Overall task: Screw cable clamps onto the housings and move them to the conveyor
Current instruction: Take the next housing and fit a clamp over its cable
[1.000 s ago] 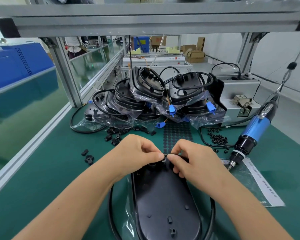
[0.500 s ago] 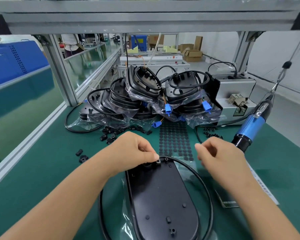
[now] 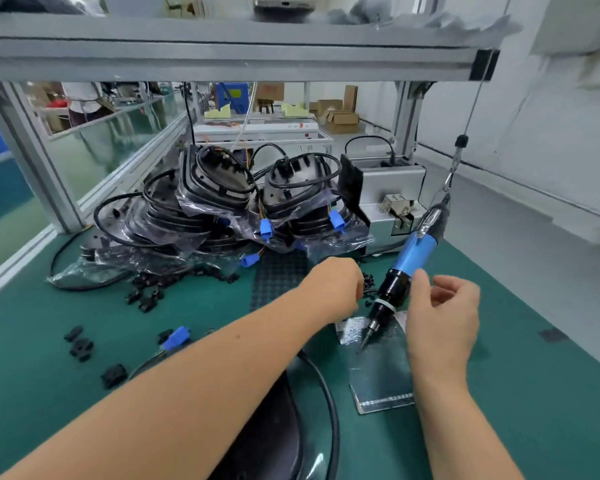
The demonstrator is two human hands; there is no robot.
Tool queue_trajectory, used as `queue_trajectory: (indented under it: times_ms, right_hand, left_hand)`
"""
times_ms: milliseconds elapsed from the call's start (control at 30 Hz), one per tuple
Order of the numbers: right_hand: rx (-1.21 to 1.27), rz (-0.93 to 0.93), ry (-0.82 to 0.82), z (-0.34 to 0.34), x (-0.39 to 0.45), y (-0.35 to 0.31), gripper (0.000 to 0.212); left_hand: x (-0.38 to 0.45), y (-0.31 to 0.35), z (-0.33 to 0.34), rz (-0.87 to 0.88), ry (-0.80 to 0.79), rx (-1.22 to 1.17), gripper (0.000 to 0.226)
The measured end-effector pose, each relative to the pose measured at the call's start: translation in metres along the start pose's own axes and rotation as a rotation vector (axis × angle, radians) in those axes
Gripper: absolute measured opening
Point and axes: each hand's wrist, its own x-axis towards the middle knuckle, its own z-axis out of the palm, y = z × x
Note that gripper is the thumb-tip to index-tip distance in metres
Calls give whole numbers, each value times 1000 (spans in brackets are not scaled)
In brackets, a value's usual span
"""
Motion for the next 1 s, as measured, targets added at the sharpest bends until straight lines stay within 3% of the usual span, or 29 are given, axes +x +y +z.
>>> queue_trajectory:
  times_ms: [33,167,267,300,367,500,600,767,900,1000]
  right_hand:
    - [-5,13,-14,0,1,2,27]
    - [-12,84,-103,5,5,9,46]
    - [0,127,-147,11,6,12,57]
    - [20,143,-159,13,7,12,59]
    - [94,197,-159,18,11,13,59]
    - [366,397,-234,31,17,2,39]
    - [616,524,-260,37,18,-7,32]
    - [876,513,-421,39,6,-32,25]
    - [1101,562,-505,48,-16,-68,19]
    - [1261,605,-564,55,-35,-91,19]
  left_hand:
    - [6,2,5,-12,-10,55,4]
    - [18,0,14,-56,30,120,20]
    - [16,-2,11,-54,25,105,3]
    - [15,-3,11,-48,26,102,7]
    - [12,-5,12,-39,33,116,11]
    - [4,-6,2,-69,96,43,15]
    - [-11,-17,-19,-157,148,-221,19]
    - [-65,-49,-51,-311,209,-1021,11]
    - [-117,-70,-52,-282,233,-1134,31]
    - [-150,-78,-46,-272,252,-1321,23]
